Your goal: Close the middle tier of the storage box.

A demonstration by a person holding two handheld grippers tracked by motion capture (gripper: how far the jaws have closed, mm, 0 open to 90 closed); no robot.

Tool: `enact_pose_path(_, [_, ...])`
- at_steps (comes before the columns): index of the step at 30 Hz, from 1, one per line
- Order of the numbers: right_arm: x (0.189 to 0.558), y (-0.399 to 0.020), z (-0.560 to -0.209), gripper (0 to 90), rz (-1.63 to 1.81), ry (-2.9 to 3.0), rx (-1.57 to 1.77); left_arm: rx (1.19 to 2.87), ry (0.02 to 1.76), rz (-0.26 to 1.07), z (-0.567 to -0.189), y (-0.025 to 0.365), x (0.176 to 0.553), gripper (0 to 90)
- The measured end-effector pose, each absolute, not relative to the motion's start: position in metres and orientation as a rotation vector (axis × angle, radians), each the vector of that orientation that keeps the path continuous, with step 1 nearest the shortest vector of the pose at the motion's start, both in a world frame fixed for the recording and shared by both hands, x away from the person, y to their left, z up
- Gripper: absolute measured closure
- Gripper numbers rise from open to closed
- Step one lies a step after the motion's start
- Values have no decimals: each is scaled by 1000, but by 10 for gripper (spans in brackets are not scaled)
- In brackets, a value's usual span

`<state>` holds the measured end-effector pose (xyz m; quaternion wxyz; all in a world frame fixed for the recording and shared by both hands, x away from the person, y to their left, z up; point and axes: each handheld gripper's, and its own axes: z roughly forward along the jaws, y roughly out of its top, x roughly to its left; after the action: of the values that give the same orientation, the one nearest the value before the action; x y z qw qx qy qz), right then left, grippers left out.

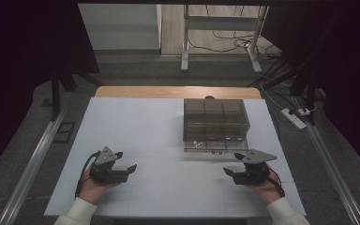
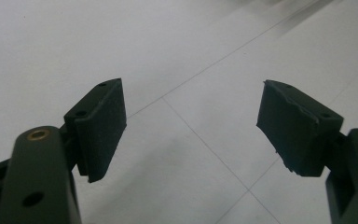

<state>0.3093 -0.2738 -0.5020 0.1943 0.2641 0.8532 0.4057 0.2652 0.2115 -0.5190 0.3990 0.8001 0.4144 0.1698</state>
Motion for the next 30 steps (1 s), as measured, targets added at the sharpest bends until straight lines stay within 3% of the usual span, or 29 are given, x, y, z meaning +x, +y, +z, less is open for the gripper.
enact_pose_path(5, [310,-272,-497,472,1160,2392,730,2027,1059,427,-520,211,266,219])
enact_pose_path(10, [308,-270,-492,760,1195,2374,694,2027,1058,418,-520,211,267,189])
enact_pose_path(13, [307,-269,-490,884,1202,2351,681,2032,1052,413,-520,211,266,179])
enact_pose_path(30, [325,-256,-500,894,1074,2341,750,2055,1062,411,-522,209,268,165])
